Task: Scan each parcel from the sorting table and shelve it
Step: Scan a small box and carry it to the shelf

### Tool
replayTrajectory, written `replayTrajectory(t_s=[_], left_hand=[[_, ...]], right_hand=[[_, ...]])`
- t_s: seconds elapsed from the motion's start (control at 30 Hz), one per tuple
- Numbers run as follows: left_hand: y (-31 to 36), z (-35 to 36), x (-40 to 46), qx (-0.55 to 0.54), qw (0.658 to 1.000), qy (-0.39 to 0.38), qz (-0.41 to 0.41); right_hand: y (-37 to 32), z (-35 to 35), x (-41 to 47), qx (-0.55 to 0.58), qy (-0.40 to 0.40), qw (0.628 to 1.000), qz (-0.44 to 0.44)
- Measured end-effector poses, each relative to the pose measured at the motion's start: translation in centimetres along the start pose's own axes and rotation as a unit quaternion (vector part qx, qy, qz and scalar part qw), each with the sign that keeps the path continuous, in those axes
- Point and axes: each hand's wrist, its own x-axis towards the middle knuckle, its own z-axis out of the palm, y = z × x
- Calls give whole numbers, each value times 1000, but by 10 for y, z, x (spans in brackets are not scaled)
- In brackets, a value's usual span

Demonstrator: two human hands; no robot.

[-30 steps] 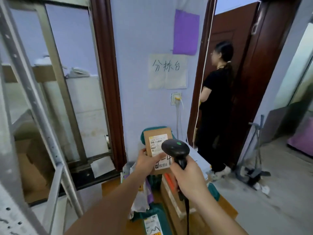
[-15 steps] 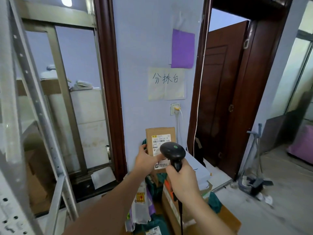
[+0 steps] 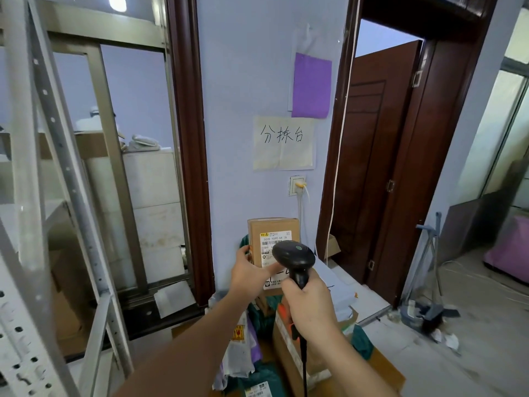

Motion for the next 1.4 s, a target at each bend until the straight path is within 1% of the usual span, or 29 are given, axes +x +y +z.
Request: replayTrajectory(t_s=[0.17,0.27,0.4,0.5,0.73,1.0,1.13,1.23,1.33,1.4], left_hand=[[3,-1,-5,7,1000,5,0],[2,-2,-8,8,1000,12,-15],[-2,-11,-18,12,999,16,-31],[-2,-23,-32,20,999,25,-27],[13,-60,-81,10,1000,-9,-9],[15,-117,-164,4,998,-61,21],[10,-153,-206,1,998,-60,33],[6,-183,-231,-4,998,-47,36],[9,-215,-258,0,999,-18,42],[11,-240,-278,-1,999,11,39]], right_hand=[[-1,-2,-5,-1,-2,1000,-3],[-1,-4,-10,-2,-9,1000,-1],[-5,-8,-22,-18,-22,1000,-1],[-13,-11,-41,-36,-19,999,-9],[-45,-9,-115,-53,20,998,-35],[-69,21,-224,-63,66,995,-35],[-85,35,-275,-48,37,997,-44],[-96,45,-301,-57,16,996,-67],[-105,56,-323,-63,-12,994,-88],[-113,63,-338,-53,-47,993,-98]])
